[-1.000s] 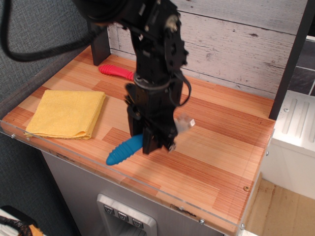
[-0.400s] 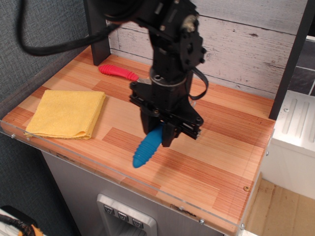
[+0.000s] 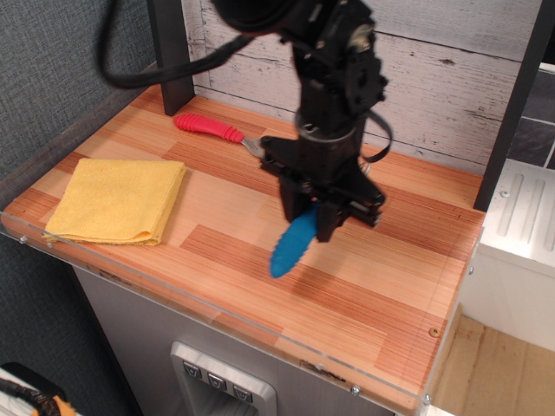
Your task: Pick up the blue fork and place it on the right of the red spoon
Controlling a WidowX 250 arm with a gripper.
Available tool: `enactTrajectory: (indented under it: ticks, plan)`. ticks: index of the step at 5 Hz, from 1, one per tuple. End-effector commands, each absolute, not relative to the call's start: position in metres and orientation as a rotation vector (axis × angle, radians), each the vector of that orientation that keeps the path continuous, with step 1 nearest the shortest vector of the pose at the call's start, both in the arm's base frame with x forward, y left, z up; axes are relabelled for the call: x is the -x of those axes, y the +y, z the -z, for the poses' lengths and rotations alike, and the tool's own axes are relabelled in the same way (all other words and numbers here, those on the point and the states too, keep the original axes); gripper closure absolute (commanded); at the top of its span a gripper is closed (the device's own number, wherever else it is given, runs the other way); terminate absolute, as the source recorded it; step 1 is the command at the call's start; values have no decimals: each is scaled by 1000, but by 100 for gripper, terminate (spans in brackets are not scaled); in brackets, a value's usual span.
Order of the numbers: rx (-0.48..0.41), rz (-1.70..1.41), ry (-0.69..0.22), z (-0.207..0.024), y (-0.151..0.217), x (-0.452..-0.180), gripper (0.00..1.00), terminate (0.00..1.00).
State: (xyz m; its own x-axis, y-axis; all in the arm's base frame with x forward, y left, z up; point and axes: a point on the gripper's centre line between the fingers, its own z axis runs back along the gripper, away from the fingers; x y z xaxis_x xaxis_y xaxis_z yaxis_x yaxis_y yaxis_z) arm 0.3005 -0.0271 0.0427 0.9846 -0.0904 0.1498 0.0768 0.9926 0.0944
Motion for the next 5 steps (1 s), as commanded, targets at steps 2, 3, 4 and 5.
enactTrajectory:
  ticks: [2, 3, 4, 5]
  plan:
    - [2, -26, -203, -37, -67, -337, 100, 0]
    - [33, -31, -197, -29, -69, -342, 100, 0]
    - [34, -36, -193, -27, -69, -344, 100, 0]
    - [39, -41, -188, -28, -68, -344, 100, 0]
